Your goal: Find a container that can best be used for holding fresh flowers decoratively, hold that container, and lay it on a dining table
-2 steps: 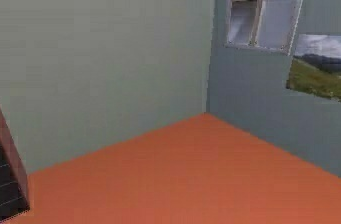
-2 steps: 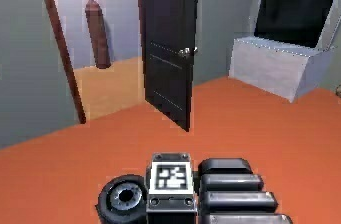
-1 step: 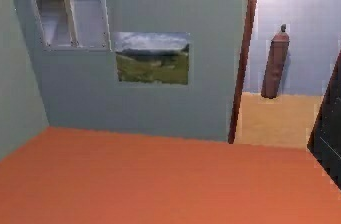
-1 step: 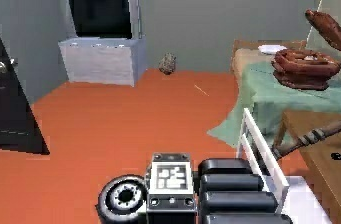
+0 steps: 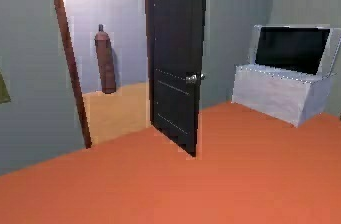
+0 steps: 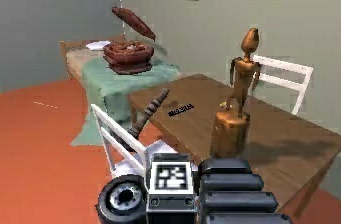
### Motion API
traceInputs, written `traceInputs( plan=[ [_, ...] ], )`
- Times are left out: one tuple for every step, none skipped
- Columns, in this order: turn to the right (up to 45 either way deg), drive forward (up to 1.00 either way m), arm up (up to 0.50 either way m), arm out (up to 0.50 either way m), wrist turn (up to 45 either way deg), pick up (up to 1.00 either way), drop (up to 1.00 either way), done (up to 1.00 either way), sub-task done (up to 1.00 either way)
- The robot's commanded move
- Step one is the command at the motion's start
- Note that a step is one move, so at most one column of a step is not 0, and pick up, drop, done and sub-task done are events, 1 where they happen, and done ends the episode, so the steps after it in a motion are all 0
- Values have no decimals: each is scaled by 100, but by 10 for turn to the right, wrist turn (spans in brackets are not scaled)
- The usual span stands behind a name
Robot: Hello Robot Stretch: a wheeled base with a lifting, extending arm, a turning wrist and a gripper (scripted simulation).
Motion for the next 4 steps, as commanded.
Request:
traceInputs(
  plan=[
    [450, 0, 0, 0, 0, 0, 0, 0, 0],
    [210, 0, 0, 0, 0, 0, 0, 0, 0],
    [-450, 0, 0, 0, 0, 0, 0, 0, 0],
    [-450, 0, 0, 0, 0, 0, 0, 0, 0]
  ],
)
